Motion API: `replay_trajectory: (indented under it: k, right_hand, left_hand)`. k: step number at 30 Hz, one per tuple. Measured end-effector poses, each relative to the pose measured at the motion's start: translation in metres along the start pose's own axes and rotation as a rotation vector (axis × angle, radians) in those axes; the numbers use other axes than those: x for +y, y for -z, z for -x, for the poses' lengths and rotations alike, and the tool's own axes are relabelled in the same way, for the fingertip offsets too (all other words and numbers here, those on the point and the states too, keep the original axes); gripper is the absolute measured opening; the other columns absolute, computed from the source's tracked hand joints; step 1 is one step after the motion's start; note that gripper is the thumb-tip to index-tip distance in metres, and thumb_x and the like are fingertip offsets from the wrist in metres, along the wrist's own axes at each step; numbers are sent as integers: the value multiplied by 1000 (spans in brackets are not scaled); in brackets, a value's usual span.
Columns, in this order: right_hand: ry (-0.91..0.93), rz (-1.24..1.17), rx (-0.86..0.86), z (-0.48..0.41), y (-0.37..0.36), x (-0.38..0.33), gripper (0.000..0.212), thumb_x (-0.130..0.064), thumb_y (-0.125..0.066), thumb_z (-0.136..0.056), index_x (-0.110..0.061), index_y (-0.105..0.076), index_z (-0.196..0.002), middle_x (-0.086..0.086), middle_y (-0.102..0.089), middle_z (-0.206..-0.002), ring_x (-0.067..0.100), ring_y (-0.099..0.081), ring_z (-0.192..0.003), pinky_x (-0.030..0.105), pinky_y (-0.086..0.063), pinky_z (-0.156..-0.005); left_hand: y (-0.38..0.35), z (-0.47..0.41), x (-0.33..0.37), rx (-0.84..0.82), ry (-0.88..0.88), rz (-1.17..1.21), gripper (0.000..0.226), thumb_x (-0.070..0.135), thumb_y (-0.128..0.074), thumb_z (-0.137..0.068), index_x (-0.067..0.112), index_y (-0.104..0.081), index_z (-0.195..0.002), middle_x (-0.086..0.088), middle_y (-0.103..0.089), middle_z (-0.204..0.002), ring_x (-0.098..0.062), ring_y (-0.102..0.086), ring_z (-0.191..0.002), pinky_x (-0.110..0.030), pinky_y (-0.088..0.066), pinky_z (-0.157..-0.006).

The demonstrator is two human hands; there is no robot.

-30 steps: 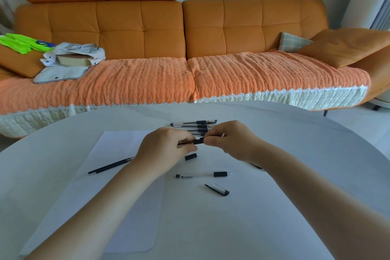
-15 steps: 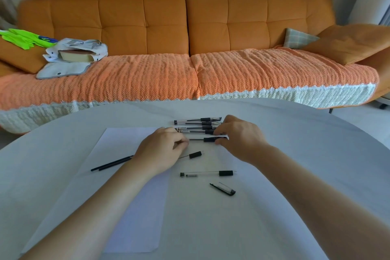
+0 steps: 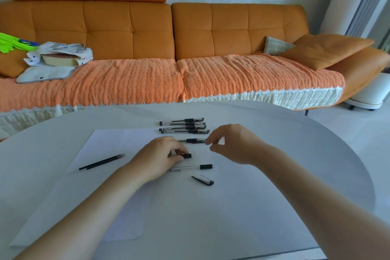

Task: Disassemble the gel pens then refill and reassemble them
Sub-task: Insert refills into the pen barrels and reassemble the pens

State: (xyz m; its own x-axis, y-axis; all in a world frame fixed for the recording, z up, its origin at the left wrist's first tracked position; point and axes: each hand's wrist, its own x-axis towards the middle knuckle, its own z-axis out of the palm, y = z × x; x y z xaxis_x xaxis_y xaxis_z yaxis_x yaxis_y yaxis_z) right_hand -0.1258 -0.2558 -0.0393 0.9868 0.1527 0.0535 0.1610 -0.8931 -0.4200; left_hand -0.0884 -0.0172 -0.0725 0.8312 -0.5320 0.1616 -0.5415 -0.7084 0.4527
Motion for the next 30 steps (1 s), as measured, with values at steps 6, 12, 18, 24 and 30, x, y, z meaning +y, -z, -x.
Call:
replay_trajectory:
  k: [6,12,18,24,30]
  right_hand:
    - [61,-45,21,7,-7,-24,25,-35,-65,-92,-38,-67,-117,-19,-66,-106,-1,-54,-81,25,-49,-81]
    - [30,-114,35,6,0,-34,18,-30,-65,-92,-36,-70,-109,-15,-67,-104,-2,-54,-75,23,-48,-77]
    - [154,-56,-43,-9,-30,-86,21,-30,-59,-95,-33,-70,-113,-14,-69,-110,8,-61,-97,22,-49,-75]
    - [198,-3,-37,-31,-71,-129,22,-31,-56,-96,-34,-68,-114,-13,-69,-110,13,-61,-97,26,-42,-71]
    - [190,-16,11,-46,-99,-163,22,-36,-56,-95,-36,-67,-114,-10,-63,-115,16,-60,-103,31,-47,-79]
  left_hand:
    - [7,7,25,143,-103,12,16,20,-56,-97,27,-64,-109,18,-50,-99,-7,-55,-88,-27,-46,-75]
    - [26,24,11,174,69,-144,16,32,-54,-94,30,-51,-110,16,-52,-98,-9,-54,-83,-26,-42,-64]
    - [61,51,-48,230,376,-360,10,29,-59,-90,34,-64,-98,10,-55,-100,-18,-60,-89,-27,-39,-66]
    - [65,72,-79,106,434,-333,11,40,-58,-92,34,-65,-96,8,-57,-99,-17,-58,-91,-31,-48,-74]
    - [66,72,-82,37,408,-315,16,41,-55,-95,30,-65,-101,5,-49,-104,-21,-58,-90,-31,-43,-70]
